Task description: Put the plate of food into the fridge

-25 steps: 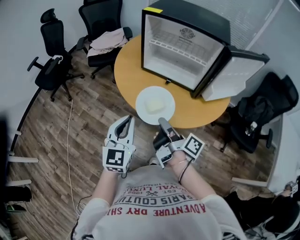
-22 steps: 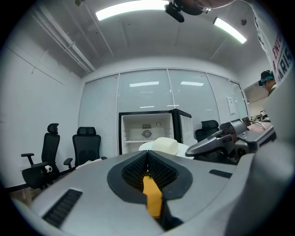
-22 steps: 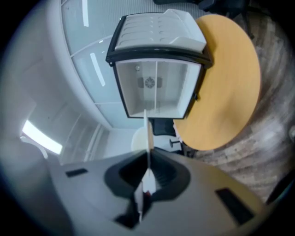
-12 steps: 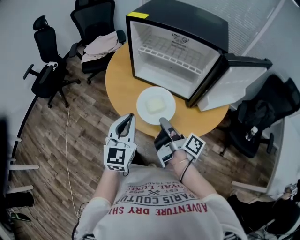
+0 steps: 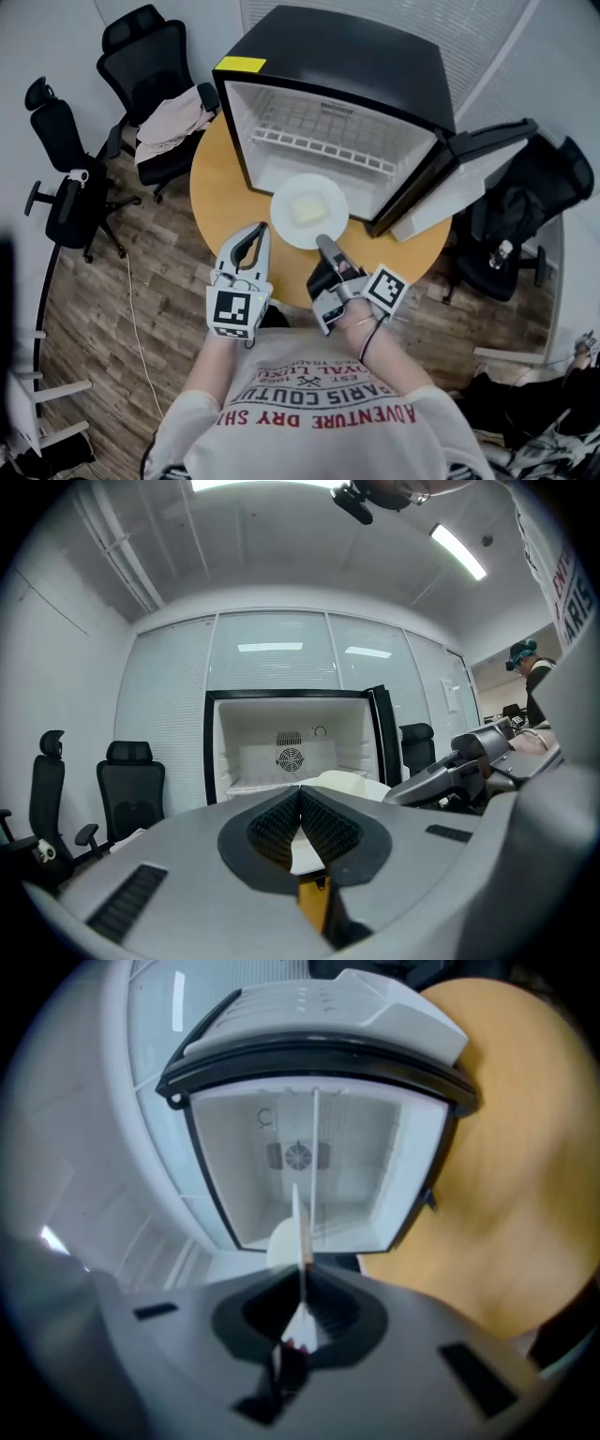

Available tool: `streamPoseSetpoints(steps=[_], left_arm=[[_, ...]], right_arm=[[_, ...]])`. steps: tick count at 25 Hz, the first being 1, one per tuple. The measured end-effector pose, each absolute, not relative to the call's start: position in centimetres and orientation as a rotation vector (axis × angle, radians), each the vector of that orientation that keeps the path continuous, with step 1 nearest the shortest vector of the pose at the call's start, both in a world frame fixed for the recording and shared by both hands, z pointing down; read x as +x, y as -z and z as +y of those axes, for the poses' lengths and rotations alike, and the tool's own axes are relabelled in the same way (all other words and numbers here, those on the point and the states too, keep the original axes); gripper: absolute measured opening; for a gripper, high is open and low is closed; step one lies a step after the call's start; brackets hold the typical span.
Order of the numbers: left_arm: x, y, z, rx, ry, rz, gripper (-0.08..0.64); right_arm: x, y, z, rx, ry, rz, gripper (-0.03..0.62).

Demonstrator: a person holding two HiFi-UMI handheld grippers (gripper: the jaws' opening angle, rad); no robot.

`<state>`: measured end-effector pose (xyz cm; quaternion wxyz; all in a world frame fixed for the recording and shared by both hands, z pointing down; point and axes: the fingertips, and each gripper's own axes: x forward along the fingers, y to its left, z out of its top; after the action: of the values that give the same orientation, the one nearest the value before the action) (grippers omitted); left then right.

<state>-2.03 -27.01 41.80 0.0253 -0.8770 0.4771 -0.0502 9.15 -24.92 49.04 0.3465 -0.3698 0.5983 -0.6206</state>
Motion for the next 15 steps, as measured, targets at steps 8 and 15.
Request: streamPoseSetpoints(steps=[8,15], left_arm=[[-2.8,-41.8,-33.4,-2.797,0.159,1.297,0.034],[-2.7,-42.3,-37.7,-2.877,0.15,1.153,0.034]], right_arm=[[8.7,-49.1,-30.3,-1.042,1.526,1.429,0.038],[9.4,-49.0,-34.3,-1.121,1.439,1.33,0.04]])
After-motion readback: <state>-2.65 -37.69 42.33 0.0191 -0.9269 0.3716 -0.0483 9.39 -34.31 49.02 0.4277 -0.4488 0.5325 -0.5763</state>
